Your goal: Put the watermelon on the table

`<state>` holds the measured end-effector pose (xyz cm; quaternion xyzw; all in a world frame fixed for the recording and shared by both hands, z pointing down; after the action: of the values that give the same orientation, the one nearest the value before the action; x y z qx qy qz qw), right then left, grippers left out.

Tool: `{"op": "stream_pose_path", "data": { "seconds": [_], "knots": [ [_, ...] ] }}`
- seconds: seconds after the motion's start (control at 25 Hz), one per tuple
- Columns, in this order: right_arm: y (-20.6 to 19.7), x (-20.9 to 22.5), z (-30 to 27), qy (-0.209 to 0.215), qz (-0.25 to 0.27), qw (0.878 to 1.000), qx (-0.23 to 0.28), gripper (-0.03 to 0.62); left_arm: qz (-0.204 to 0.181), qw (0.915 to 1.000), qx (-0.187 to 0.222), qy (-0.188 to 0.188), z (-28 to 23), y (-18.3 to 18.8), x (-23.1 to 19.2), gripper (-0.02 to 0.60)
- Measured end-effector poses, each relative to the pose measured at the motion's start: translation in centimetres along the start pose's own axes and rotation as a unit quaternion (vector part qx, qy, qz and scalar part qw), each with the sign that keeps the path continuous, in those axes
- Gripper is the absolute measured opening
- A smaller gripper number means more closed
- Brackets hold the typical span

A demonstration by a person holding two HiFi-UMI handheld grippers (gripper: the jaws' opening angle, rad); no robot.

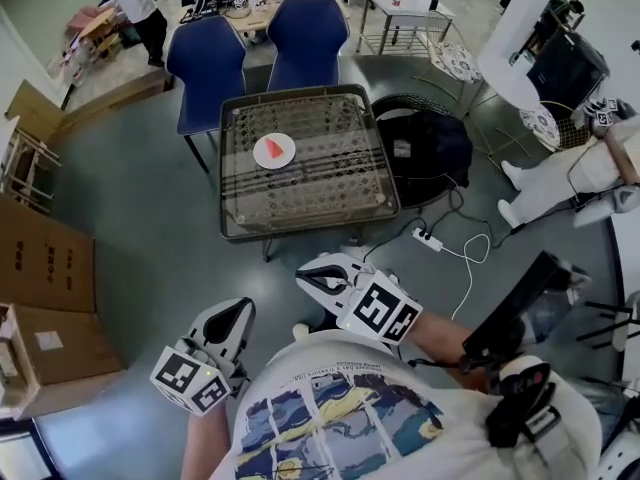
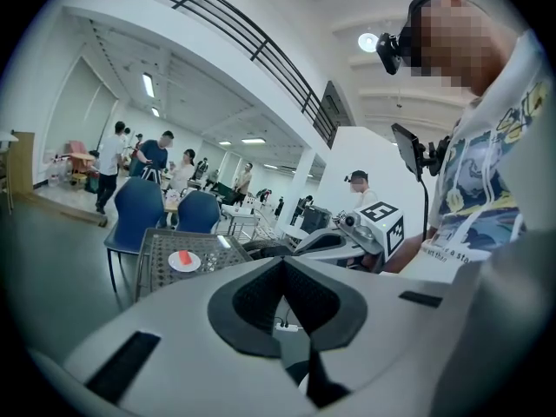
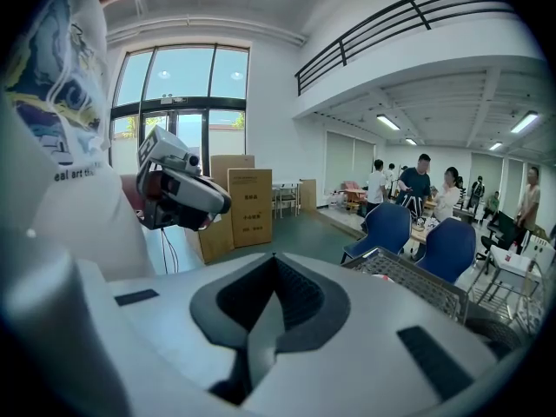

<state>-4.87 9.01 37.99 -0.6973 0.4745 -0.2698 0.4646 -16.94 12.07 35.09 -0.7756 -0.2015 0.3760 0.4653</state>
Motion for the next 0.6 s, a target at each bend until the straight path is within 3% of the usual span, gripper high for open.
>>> {"op": "stream_pose_path", "data": {
  "seconds": [0.6],
  "knots": [
    [1.1, -2.5, -0.9, 0.008, 0.014, 1.0, -0.001, 0.009, 0.002, 0.9999, -0.002, 0.014, 2.5, -1.6, -0.7, 0.009]
  ]
}}
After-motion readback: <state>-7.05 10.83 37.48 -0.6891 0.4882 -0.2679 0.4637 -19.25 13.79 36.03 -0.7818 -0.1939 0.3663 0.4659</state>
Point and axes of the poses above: the fingertips, and each gripper's own axes: z backward along the fingers, x to its right, y out of its top, the point moved 3 cm from there along z, backward along the fingers, and after that the axes turned 3 degrees about z, right-handed, at the moved point
